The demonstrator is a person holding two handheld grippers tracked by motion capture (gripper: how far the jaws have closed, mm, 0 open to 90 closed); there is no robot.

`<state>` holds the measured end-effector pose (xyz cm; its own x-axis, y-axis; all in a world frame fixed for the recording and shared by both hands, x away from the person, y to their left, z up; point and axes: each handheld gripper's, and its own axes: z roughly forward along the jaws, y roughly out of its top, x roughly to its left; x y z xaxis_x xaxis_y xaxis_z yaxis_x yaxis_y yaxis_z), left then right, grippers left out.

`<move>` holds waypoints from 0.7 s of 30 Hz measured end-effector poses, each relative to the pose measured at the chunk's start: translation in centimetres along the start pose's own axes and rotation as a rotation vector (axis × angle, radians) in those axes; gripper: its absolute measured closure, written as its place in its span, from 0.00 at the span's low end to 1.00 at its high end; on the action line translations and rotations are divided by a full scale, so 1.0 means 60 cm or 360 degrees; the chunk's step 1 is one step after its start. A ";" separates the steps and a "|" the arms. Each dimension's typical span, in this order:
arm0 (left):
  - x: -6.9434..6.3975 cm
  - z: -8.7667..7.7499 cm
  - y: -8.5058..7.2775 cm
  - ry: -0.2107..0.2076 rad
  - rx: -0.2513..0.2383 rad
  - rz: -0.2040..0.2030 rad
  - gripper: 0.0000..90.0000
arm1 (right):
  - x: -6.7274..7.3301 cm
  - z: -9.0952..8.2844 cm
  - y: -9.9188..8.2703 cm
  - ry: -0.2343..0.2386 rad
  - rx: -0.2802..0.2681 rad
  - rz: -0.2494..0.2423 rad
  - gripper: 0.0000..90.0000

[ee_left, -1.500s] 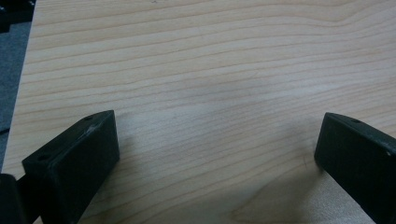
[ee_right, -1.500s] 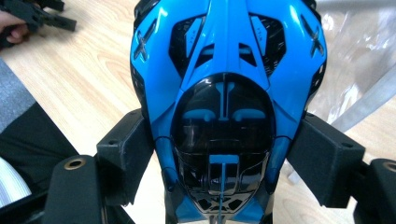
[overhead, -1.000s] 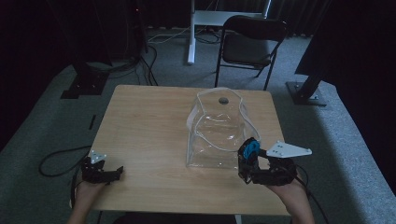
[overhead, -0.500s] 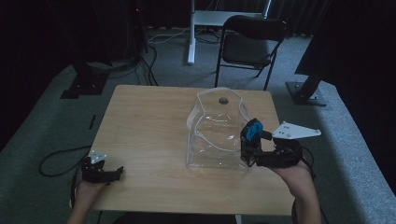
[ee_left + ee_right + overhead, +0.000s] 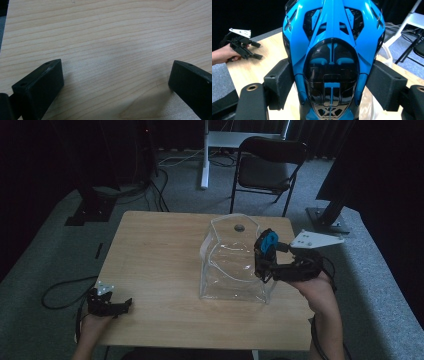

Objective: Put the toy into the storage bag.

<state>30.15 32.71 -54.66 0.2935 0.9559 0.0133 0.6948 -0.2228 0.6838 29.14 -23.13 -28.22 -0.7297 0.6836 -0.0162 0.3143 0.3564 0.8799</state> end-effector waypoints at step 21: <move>0.000 0.000 0.000 -0.0001 0.0000 0.0000 0.00 | -0.026 0.077 0.034 0.0093 0.0160 -0.0068 0.27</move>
<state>30.16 32.72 -54.66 0.2941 0.9557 0.0129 0.6945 -0.2230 0.6841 33.72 -20.53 -28.58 -0.7770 0.6291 -0.0226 0.3391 0.4485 0.8269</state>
